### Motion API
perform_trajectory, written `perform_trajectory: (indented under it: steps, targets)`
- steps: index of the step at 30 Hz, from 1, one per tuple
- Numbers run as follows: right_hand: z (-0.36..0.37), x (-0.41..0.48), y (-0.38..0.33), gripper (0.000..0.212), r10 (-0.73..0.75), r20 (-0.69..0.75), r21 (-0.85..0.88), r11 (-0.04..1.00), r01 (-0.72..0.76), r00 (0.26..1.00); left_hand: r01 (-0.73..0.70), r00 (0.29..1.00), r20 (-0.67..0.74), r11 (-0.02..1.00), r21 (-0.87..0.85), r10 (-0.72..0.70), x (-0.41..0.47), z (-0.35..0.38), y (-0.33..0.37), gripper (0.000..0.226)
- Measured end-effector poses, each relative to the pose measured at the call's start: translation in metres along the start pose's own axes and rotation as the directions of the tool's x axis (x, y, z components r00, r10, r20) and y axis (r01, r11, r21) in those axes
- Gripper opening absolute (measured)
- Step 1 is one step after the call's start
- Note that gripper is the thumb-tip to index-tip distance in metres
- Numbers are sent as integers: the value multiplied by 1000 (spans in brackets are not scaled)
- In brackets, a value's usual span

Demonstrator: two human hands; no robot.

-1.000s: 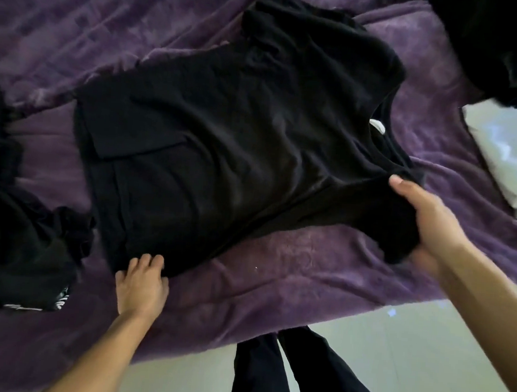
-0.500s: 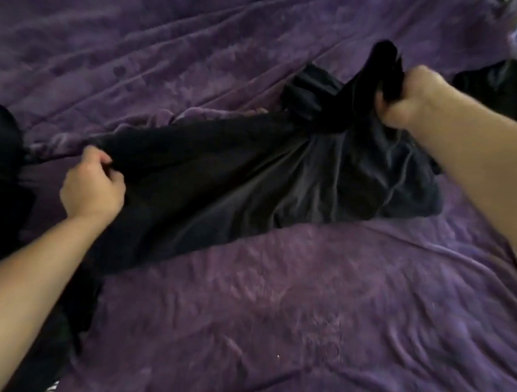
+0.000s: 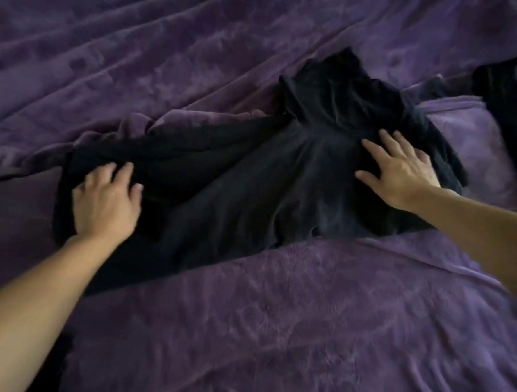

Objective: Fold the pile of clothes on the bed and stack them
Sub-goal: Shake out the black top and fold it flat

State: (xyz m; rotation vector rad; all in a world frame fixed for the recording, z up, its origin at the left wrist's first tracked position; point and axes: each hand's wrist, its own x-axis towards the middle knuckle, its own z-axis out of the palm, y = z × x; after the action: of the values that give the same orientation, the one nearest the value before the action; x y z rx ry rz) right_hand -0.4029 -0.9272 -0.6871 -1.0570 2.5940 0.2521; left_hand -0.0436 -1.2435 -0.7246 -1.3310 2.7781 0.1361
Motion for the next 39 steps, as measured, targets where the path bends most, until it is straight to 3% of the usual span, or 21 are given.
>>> perform_trajectory:
  steps: [2,4,6,8,11,15,19,21,23,25,26,27,28,30,31,32,33,35,36,37,39]
  targets:
    - [-2,0,24,69,74,-3,-25,997,-74,997,93,995,21,996,14,-93,18,-2,-4,47]
    - [-15,8,27,62,95,-130,29,995,-92,987,127,992,16,992,-5,-127,25,-13,10,49]
    - [-38,27,15,53,136,-302,145,985,-95,944,-7,999,-39,997,-76,4,20,-27,46,47]
    - [-61,59,-1,52,183,-358,306,949,-70,916,-221,975,-64,961,-164,213,3,-35,96,42]
    - [-82,118,-14,72,294,-158,511,841,-176,943,-402,908,-21,857,-322,418,-20,-31,171,41]
    - [-76,168,-24,92,398,126,713,600,-362,909,-412,887,19,808,-421,462,-24,-14,226,44]
    - [-80,184,-32,84,222,376,637,643,-425,899,-368,884,80,790,-490,461,-1,-8,254,51]
    - [-96,180,-35,72,85,491,660,614,-434,867,-165,890,233,754,-636,391,15,-15,266,52]
    - [-120,172,-25,57,34,328,799,523,-297,944,140,879,390,634,-760,274,29,-24,269,48]
    - [-139,147,-9,34,2,31,826,562,-27,1000,449,815,553,414,-792,173,42,-36,265,40]
    - [-144,126,-1,21,-105,-145,750,636,179,984,566,773,618,287,-773,142,48,-42,261,33]
    - [-143,102,9,14,-304,-273,609,680,409,913,638,743,661,182,-748,109,53,-48,257,26]
    - [-135,80,20,17,-500,-290,443,686,577,816,673,731,680,107,-732,59,57,-51,254,22]
    - [-111,48,39,52,-677,5,158,727,668,736,652,757,645,50,-757,-105,62,-52,247,21]
    - [-96,38,50,63,-632,173,38,770,636,755,608,788,584,94,-788,-196,63,-51,244,20]
    - [-83,29,59,66,-589,242,-20,792,611,771,530,839,471,218,-819,-272,61,-47,243,19]
    - [-71,22,66,65,-600,188,-36,787,615,778,401,908,291,418,-815,-302,58,-45,242,20]
    - [-51,11,71,59,-619,-55,-33,785,618,783,-24,990,-121,776,-630,-68,43,-43,250,27]
    - [-42,7,74,58,-589,-87,-53,808,587,803,-244,962,-231,829,-503,143,32,-39,258,32]
    - [-30,4,77,56,-566,-75,-94,824,559,821,-415,908,-233,824,-386,348,19,-33,267,37]
    - [-9,-3,83,54,-486,65,-147,859,490,872,-576,800,65,794,-195,596,-5,-16,282,49]
